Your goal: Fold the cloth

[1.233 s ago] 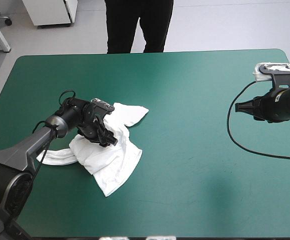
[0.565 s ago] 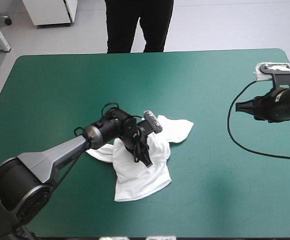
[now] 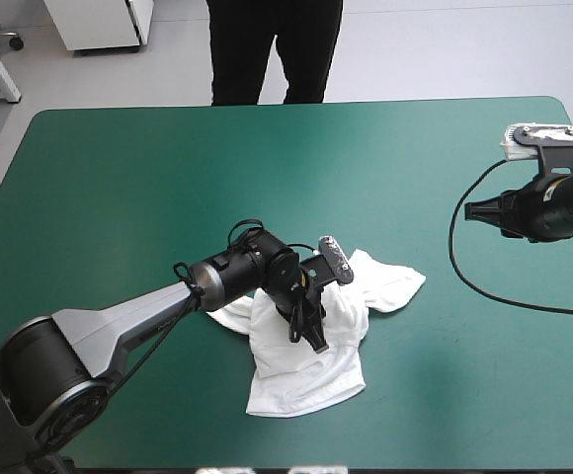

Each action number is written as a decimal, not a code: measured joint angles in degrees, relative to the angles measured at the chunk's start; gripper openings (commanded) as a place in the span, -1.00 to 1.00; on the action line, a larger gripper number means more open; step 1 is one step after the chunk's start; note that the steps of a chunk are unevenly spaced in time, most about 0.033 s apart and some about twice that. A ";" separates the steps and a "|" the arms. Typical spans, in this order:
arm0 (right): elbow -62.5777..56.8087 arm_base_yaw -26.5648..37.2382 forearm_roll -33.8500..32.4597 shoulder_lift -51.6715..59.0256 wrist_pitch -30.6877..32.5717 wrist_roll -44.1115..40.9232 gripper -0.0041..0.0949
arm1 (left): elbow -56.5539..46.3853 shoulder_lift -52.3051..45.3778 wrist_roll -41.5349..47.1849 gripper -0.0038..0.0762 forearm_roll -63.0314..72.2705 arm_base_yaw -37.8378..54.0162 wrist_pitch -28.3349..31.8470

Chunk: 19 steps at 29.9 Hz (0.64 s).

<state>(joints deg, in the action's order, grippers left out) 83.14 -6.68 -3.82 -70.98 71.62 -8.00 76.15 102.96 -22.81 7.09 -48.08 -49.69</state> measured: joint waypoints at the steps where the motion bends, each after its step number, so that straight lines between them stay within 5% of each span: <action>1: 0.00 0.00 0.00 0.00 0.00 0.00 -0.22 | 0.23 0.00 0.00 0.37 0.08 0.00 -0.41; 4: 0.00 0.00 0.00 0.00 0.00 -0.06 -0.22 | 2.20 0.05 2.10 0.52 0.49 0.00 -2.97; 12: 0.00 0.00 0.05 0.00 0.00 -0.06 -0.22 | 9.53 -1.37 10.50 0.19 -0.06 1.76 -11.85; 19: -0.16 0.00 0.00 0.00 0.00 -0.06 -0.22 | 9.79 -7.99 16.16 0.13 -5.75 9.37 -19.81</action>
<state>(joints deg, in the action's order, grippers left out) 82.98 -6.68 -3.83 -70.98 71.62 -8.06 85.94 94.97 -6.65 1.34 -38.71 -69.49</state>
